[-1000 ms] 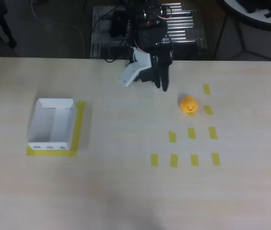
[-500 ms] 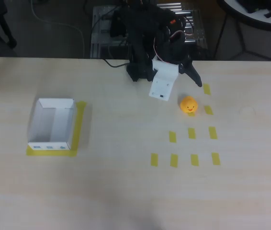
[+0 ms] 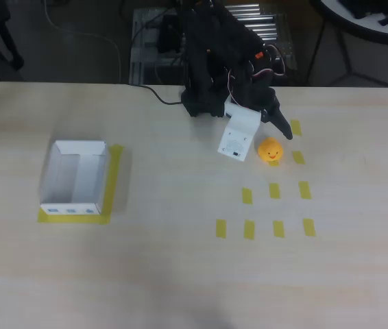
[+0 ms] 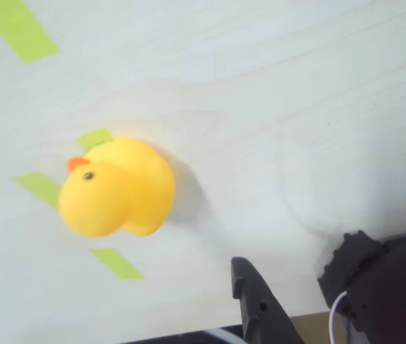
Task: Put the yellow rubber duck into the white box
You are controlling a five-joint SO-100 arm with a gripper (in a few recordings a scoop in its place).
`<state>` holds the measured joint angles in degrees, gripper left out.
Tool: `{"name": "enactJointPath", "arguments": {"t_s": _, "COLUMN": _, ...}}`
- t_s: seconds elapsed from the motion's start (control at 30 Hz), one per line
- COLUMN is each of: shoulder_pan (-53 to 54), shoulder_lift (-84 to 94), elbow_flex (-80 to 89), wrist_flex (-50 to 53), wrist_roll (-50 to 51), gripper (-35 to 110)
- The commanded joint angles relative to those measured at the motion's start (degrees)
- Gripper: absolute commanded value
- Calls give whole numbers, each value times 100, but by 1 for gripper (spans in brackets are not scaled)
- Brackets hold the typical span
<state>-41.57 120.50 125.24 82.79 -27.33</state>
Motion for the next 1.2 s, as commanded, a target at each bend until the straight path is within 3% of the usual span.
{"name": "enactJointPath", "arguments": {"t_s": 0.0, "shoulder_pan": 18, "shoulder_lift": -308, "elbow_flex": -290, "wrist_flex": -149, "wrist_roll": -26, "gripper": 54}}
{"name": "enactJointPath", "arguments": {"t_s": 1.17, "shoulder_pan": -589, "shoulder_lift": -2479, "elbow_flex": -1274, "wrist_flex": -1090, "wrist_roll": 668, "gripper": 53}}
